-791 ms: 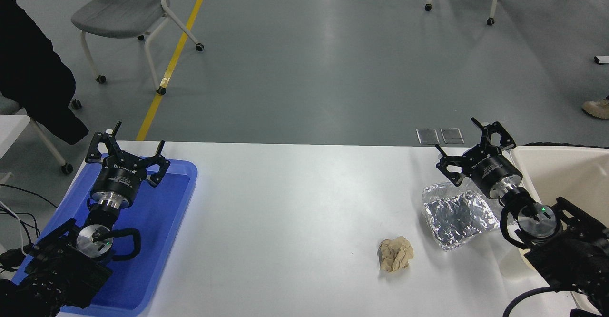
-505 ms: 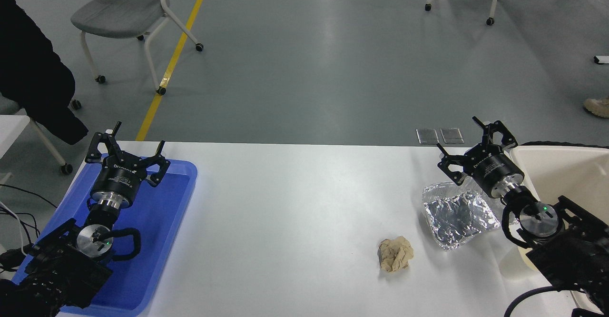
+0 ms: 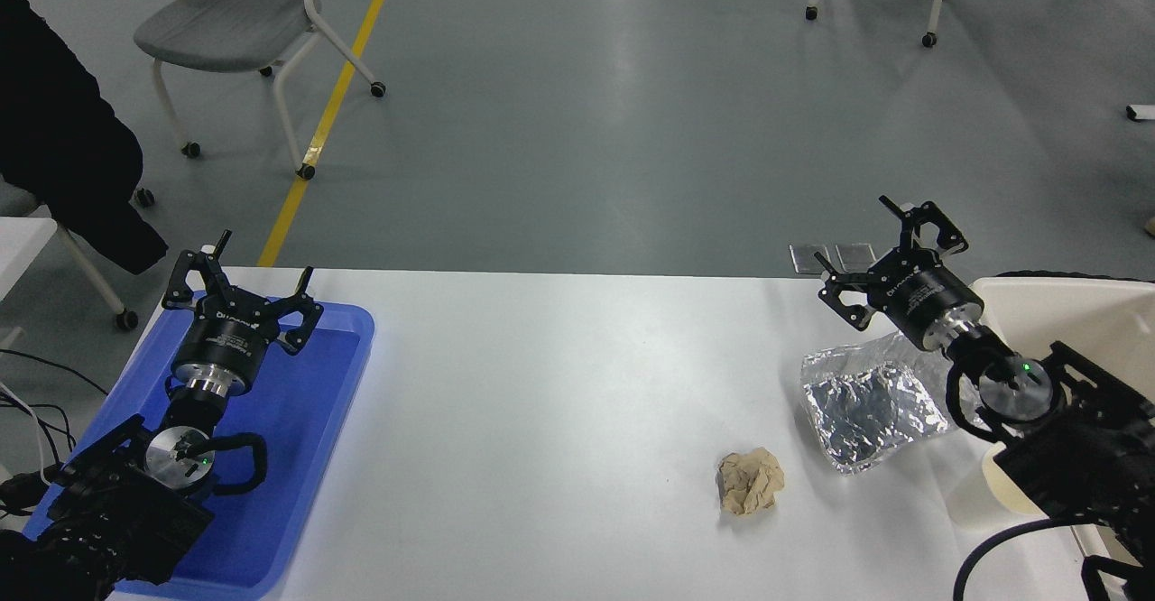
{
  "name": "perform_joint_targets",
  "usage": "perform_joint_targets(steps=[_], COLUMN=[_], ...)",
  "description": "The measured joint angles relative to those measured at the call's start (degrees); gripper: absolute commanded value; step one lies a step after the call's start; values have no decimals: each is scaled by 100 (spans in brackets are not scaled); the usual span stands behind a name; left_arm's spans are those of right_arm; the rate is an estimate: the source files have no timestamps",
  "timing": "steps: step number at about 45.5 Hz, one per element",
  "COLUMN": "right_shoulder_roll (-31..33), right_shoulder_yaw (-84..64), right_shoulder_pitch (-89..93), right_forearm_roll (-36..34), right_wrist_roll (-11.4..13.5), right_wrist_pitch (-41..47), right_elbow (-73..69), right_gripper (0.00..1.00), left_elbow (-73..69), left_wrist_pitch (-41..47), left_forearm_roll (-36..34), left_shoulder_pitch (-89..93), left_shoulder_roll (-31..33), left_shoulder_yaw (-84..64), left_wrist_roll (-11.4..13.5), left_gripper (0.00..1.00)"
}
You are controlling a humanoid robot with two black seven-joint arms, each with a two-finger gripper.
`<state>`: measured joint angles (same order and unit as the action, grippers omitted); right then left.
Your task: Pick up paper cup place in dustbin
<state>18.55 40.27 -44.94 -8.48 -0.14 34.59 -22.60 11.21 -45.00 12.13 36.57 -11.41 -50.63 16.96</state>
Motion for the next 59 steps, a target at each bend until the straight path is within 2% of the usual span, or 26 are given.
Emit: perform_joint_targets(steps=[16, 29, 35, 46, 59], right_shoulder_roll=[1243, 1711, 1592, 968, 234], right_shoulder_yaw=[-2536, -5581, -7035, -9232, -10673], right_shoulder_pitch=[-1575, -3543, -4539, -6048, -7510], right_forearm_roll=[1374, 1782, 1930, 2441, 2580], right_wrist_roll=[74, 145, 153, 159, 158], right_wrist_pitch=[-23, -24, -8, 29, 338], right_elbow=[-1295, -2541, -3088, -4002, -5232], right_gripper=[100, 100, 100, 100, 100], left_elbow=[-2, 3, 1, 1, 2], left_wrist_pitch=[0, 0, 0, 0, 0], left_forearm_roll=[1, 1, -2, 0, 0], left_shoulder_pitch=[-1, 0, -1, -1, 0], left_shoulder_roll=[-2, 0, 0, 0, -2], left_shoulder_yaw=[0, 0, 0, 0, 0], left_wrist_roll=[1, 1, 1, 1, 1], left_gripper=[100, 100, 100, 100, 100])
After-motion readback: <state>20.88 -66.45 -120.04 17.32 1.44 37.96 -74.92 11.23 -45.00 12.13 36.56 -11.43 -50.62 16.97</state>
